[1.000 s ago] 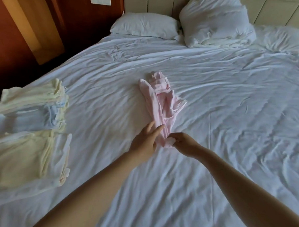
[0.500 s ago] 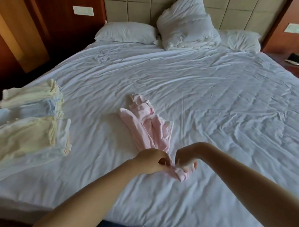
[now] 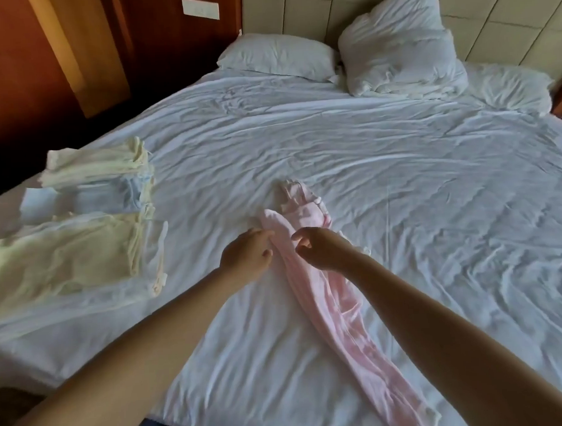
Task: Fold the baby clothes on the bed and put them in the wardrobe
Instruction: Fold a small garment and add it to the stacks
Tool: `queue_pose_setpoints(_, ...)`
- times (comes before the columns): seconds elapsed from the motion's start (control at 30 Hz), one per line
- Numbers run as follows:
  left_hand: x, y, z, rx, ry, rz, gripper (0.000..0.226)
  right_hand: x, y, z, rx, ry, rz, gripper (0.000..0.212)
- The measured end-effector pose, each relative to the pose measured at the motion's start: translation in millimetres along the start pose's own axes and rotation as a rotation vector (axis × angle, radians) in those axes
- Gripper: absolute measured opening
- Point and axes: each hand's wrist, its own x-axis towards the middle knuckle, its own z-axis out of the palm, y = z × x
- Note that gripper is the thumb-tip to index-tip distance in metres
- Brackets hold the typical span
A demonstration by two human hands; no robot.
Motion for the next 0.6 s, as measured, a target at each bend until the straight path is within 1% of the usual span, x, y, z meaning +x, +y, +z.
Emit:
queue_pose_setpoints(0.1,30.6,-19.7,2.3,-0.052,0.008,-0.048,0.042,47.8,-3.4,8.6,0.071,0.064,0.037,0.041)
queue_pose_setpoints(0.17,50.7,-30.2,9.2,-0.15,0.003,-0.034,0.039,78.0,-2.5,15.4,0.108,0.091,0.034,0.045)
queue_pose_setpoints(0.23,66.2,-38.5,18.3,-0.265,-0.013,-0.006,0.034,103.5,-1.1,23.2,0.135,0.079,0.016,0.05)
queue_pose_setpoints(0.27,71.6,-42.5,24.9,-0.298,-0.013,-0.008,0.036,114.1,-0.1,27.8,0.131,0.066,0.001,0.052)
queue_pose_setpoints(0.33,77.8,-50.6,39.6,-0.311,0.039,-0.077,0.043,130.1,1.5,37.4,0.107,0.044,-0.041,0.052)
queue_pose_setpoints(0.4,80.9,-57.5,51.4,-0.365,0.104,-0.142,0.045,139.6,3.0,46.9,0.127,0.089,-0.068,0.044)
queue_pose_setpoints(0.5,81.9,-63.1,58.0,-0.451,0.146,-0.105,0.046,142.9,4.8,55.2,0.189,0.212,0.005,0.026)
queue_pose_setpoints(0.6,79.4,-59.3,55.8,-0.458,0.142,-0.071,0.044,134.1,3.4,48.9,0.17,0.219,0.04,0.016)
